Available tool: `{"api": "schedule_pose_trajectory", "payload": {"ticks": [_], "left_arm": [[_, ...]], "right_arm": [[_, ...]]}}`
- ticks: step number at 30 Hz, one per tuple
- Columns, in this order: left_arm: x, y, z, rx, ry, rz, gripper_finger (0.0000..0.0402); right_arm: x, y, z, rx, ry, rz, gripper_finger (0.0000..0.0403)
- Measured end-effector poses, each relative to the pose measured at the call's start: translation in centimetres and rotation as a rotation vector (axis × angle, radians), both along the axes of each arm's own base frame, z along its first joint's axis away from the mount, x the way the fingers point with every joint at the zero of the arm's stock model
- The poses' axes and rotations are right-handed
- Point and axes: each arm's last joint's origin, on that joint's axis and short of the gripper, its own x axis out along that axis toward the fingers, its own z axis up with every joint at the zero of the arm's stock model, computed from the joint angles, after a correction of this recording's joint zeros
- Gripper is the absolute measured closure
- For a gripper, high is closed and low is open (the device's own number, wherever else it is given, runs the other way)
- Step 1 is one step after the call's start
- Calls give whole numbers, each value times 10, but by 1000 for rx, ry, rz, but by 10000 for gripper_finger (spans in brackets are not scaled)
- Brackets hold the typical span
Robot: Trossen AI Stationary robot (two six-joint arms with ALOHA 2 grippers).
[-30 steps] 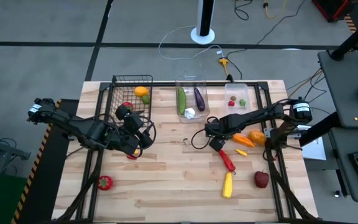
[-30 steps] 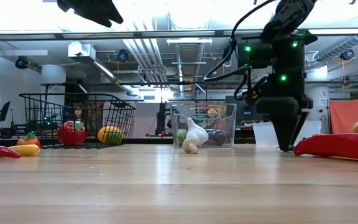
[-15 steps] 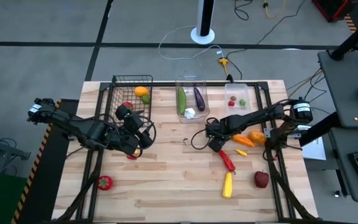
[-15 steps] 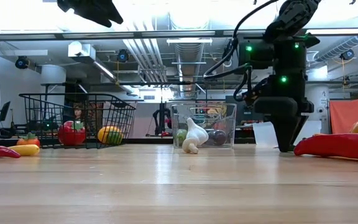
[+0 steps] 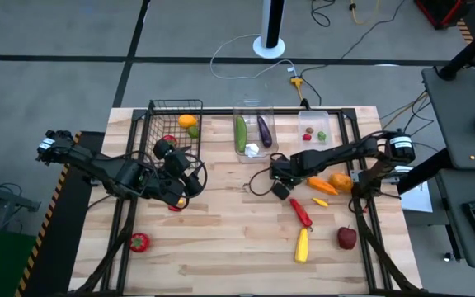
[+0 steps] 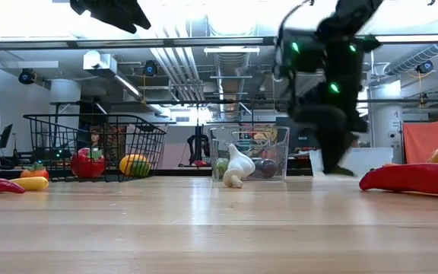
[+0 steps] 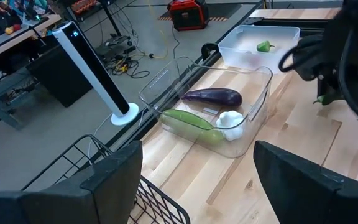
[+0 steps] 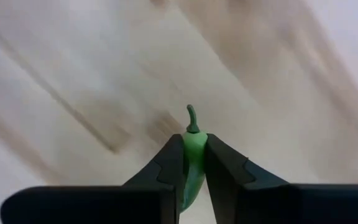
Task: Sort produce into baskets
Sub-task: Put the green chili pepper into the right transparent bin
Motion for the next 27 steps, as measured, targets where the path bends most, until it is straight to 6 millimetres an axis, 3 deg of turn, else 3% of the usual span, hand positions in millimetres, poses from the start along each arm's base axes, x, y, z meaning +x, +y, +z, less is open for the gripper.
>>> {"api": "schedule_pose_trajectory", "payload": {"ticks": [7, 13, 19, 27], "left_arm": [[0, 0, 0, 2, 2, -2, 113], [0, 0, 0, 3, 3, -3, 113], [0, 0, 0, 3, 4, -3, 113], [0, 0, 0, 18, 23, -12, 113]], "right_arm": [[38, -4, 54, -37, -187, 128, 357], [56, -26, 103, -110, -300, 198, 358], [48, -68, 129, -191, -254, 167, 358], [11, -135, 123, -231, -85, 6, 358]]}}
